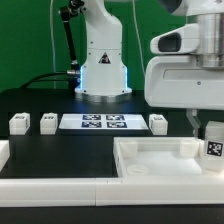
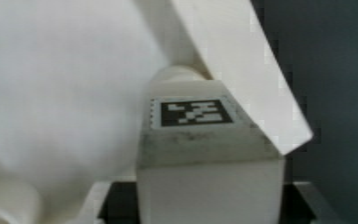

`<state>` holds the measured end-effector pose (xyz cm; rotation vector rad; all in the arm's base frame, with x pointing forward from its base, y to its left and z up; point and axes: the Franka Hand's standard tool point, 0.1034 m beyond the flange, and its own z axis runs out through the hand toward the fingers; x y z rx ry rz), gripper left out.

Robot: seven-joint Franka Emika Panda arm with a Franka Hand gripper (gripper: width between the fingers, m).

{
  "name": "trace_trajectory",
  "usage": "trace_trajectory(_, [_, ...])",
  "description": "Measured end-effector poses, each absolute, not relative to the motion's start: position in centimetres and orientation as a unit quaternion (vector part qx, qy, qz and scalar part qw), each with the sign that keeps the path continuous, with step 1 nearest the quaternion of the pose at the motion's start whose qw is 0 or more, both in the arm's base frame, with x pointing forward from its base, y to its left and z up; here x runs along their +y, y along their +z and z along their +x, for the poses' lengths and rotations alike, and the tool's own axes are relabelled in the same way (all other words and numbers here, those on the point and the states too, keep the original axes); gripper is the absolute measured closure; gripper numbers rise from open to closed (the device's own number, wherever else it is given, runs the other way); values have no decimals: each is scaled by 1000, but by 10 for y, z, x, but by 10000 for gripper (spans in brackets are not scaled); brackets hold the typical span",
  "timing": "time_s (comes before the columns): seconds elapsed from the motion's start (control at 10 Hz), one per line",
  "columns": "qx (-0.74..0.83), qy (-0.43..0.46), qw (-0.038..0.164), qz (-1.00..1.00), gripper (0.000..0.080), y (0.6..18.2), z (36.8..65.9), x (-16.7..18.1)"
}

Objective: Assemble square table

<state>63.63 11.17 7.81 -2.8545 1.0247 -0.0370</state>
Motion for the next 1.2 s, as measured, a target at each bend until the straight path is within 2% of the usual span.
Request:
trace_trajectory(0.3, [521,15,80,-850,500,77,636,105])
trace_trajectory(0.6, [626,34,80,-775,499,77,633,108])
trace_trajectory(0.8, [612,32,80,-786,499,77,633,108])
trace_trajectory(0.9, [604,31,79,-792,290,77,632,109])
trace_trajectory(1.0, [509,20,74,-858,290,77,632,113])
trace_trajectory(1.1, [461,16,76,-884,180,79,631,118])
trace_trajectory(1.2, [439,12,77,-895,159,83,630,122])
